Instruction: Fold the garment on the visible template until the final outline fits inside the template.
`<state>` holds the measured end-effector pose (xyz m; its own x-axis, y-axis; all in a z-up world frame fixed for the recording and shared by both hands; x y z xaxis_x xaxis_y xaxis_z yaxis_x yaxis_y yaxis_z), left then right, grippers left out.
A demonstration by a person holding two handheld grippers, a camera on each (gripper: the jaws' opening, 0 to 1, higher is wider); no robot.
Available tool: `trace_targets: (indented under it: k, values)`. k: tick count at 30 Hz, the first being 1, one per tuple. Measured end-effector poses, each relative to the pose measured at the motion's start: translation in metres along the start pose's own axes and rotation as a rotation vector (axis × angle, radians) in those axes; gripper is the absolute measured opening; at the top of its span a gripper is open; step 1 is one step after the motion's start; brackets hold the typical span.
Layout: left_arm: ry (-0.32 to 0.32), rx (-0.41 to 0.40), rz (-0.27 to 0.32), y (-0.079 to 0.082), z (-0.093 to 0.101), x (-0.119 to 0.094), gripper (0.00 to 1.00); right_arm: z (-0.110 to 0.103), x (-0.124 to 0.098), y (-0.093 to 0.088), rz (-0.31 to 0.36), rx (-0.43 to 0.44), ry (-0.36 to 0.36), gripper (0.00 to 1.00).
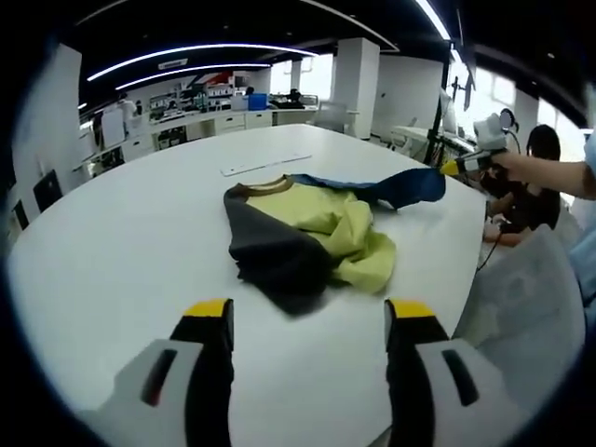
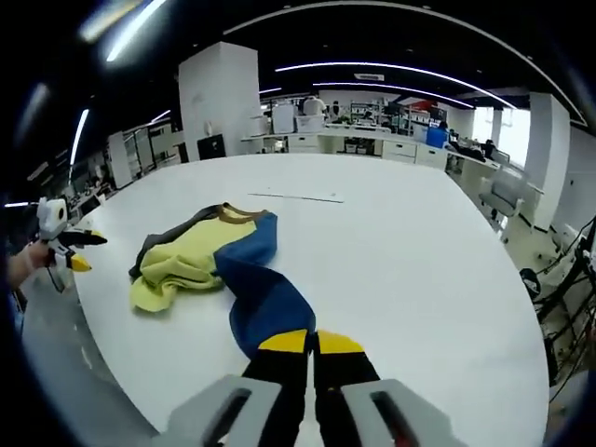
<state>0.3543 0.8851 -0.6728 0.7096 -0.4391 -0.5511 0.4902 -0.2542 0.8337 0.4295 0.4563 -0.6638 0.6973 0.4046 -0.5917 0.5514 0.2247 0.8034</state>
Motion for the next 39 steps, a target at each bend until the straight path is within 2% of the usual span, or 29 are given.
trace_targets:
  k: [7,13,18,25,28,30,33,38,39]
  values:
    - [0.01,-0.009,-0.011,-0.003,-0.002,-0.001,0.63,0.03,-0.008,0.003,-0.01,0.01,-0.053,0.0]
    - [0.019,-0.021,-0.023,-0.005,-0.004,0.001,0.62,0.063,-0.005,0.01,-0.028,0.009,-0.094,0.0]
    - [0.034,-0.033,-0.032,-0.004,-0.007,0.005,0.62,0.096,0.005,0.018,-0.049,0.026,-0.122,0.0]
    - [0.043,-0.041,-0.055,-0.006,-0.008,0.011,0.62,0.128,0.02,0.027,-0.086,0.004,-0.147,0.0]
    - [0.08,-0.006,-0.069,-0.007,-0.015,0.01,0.61,0.145,0.024,0.03,-0.086,0.025,-0.166,0.0]
    - [0.089,-0.012,-0.07,-0.005,-0.018,0.01,0.62,0.154,0.028,0.03,-0.101,0.041,-0.172,0.0]
    - [0.104,-0.02,-0.068,-0.003,-0.025,0.01,0.62,0.168,0.035,0.028,-0.156,0.004,-0.188,0.0]
    - [0.113,-0.029,-0.076,-0.005,-0.029,0.014,0.62,0.184,0.046,0.028,-0.184,0.009,-0.196,0.0]
    - [0.115,-0.029,-0.083,-0.006,-0.029,0.015,0.62,0.189,0.049,0.025,-0.207,0.002,-0.205,0.0]
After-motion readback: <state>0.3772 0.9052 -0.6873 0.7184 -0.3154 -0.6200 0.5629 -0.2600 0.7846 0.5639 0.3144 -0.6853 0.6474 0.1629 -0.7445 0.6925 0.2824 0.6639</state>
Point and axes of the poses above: the point that each gripper's makers call its tool centre point, and the gripper's own axes: x roughly forward along the fingers, z roughly to its right, y roughly out of its top, the point moved 2 cm from there along -x, roughly backward along the fingers, and after that the axes turned 3 degrees about y, right-handed, at the moved point
